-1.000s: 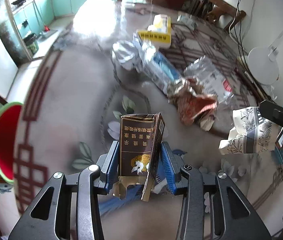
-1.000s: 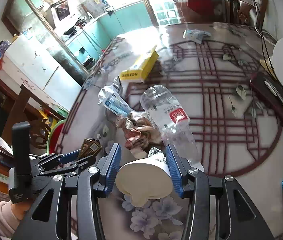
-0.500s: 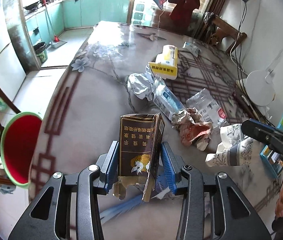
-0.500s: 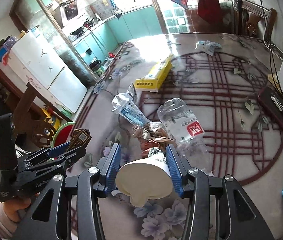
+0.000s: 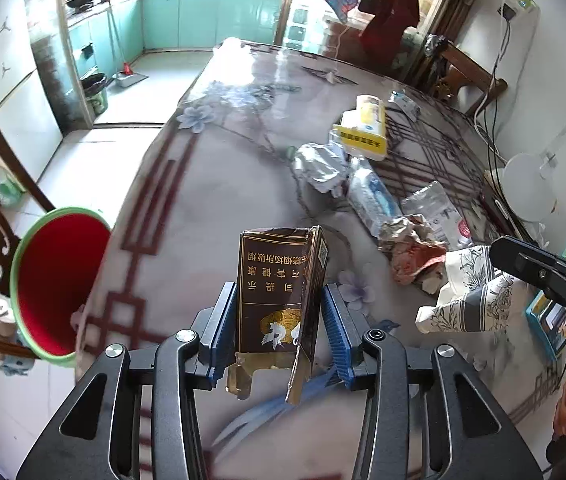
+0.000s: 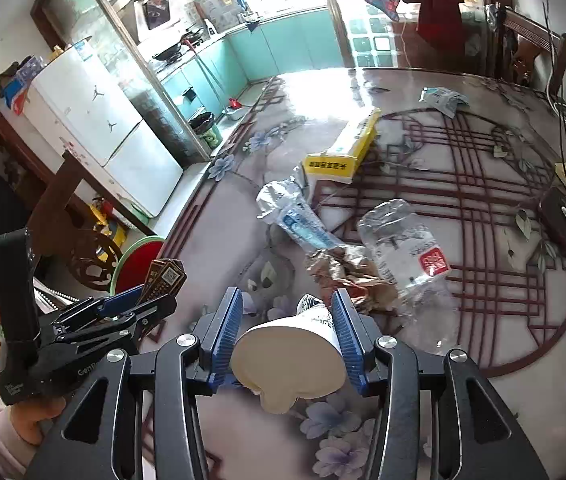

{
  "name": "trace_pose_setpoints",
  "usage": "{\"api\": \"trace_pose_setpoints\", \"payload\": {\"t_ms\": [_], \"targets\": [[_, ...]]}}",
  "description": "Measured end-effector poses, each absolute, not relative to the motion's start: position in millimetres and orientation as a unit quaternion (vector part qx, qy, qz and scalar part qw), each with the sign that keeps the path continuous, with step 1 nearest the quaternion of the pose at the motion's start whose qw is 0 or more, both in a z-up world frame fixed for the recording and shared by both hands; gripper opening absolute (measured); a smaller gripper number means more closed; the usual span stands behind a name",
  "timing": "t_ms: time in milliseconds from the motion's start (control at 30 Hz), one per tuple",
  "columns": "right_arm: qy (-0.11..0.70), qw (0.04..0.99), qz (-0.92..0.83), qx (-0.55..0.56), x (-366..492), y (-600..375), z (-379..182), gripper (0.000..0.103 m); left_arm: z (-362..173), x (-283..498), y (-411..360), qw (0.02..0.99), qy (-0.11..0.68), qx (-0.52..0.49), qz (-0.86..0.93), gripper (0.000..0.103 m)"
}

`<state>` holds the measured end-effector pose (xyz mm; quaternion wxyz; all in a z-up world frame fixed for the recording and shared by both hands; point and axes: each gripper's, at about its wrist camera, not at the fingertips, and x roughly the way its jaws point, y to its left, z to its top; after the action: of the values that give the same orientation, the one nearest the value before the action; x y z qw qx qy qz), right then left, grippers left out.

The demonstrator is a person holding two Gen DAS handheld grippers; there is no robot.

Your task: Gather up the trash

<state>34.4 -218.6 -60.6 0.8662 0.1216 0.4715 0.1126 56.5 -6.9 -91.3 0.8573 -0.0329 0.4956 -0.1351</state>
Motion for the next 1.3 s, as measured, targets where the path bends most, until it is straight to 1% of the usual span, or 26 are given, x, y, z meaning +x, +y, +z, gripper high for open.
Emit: {"api": "trace_pose_setpoints", "payload": {"t_ms": [533, 1300], "targets": [[0.483, 0.862, 0.123, 0.095, 47, -144, -58, 0.045, -98, 67, 64, 0.857, 0.497, -0.058, -0.124, 0.041], [0.477, 0.859, 0.182, 0.043, 92, 47, -52, 0.044, -102, 100, 222, 0.868, 0.486, -0.076, -0.069, 0.041]]}}
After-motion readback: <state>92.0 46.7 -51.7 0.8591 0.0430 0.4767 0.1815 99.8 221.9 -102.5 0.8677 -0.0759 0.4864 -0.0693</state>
